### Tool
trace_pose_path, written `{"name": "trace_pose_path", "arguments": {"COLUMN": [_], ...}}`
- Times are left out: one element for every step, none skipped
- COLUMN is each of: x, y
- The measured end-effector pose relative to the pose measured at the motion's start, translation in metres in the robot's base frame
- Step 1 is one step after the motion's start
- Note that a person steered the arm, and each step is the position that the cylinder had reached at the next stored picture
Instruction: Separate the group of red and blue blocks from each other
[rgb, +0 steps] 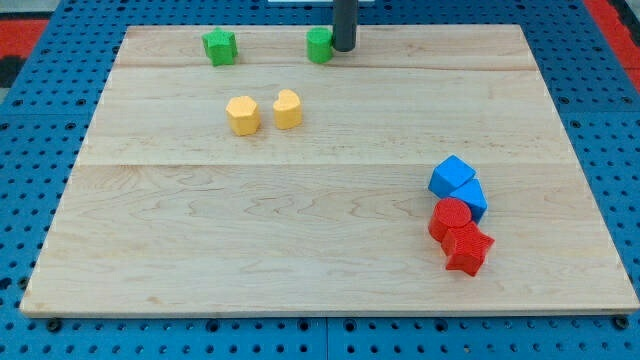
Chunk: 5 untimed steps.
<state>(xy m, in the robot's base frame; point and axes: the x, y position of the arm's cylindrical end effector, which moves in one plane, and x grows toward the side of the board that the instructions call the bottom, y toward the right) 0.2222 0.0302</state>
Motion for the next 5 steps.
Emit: {"name": "trace_pose_path", "arguments": {"x": [-0.013, -0.012, -0.012, -0.012, 0.010], "y": [-0.003, -0.018, -0.022, 0.031, 0.133]}}
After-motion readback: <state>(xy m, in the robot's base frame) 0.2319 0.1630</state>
